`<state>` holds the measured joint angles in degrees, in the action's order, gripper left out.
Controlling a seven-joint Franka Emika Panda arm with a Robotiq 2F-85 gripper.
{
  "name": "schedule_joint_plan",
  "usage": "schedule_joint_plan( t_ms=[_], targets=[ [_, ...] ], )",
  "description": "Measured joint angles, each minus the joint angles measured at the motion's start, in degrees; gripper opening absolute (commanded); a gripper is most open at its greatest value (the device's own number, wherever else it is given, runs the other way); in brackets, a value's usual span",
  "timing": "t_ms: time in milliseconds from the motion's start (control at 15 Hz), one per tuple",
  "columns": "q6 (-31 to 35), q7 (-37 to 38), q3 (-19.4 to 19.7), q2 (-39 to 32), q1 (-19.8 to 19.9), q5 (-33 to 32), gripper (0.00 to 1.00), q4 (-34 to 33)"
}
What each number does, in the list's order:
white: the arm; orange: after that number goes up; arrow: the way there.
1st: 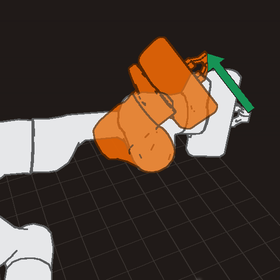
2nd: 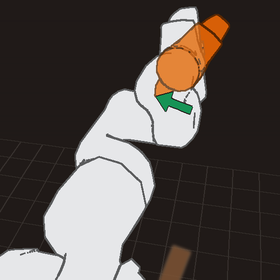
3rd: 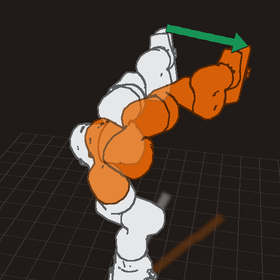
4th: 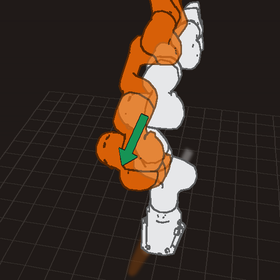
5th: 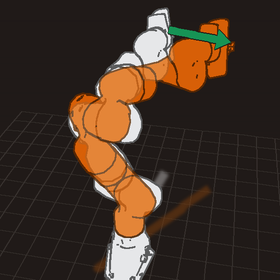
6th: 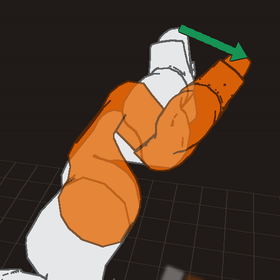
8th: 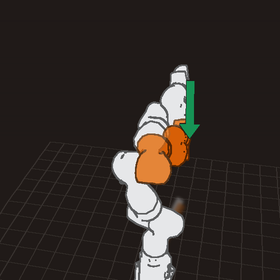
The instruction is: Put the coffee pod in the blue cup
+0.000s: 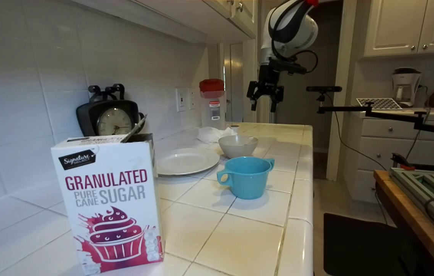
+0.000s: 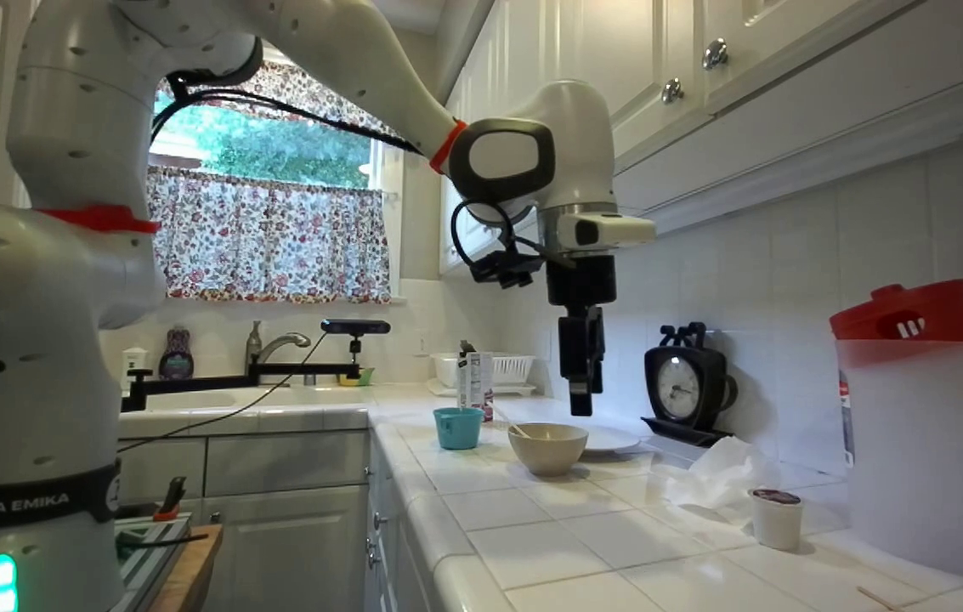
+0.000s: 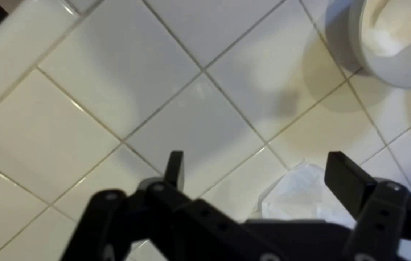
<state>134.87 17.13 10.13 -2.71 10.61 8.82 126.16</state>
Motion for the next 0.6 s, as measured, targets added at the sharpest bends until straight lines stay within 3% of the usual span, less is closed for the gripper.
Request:
schedule_joint_plan(
  t_ms=[600],
  targets=[
    [10.6, 6.0, 2.6, -13.2, 0.3, -1.4, 1.00, -10.2]
  ],
)
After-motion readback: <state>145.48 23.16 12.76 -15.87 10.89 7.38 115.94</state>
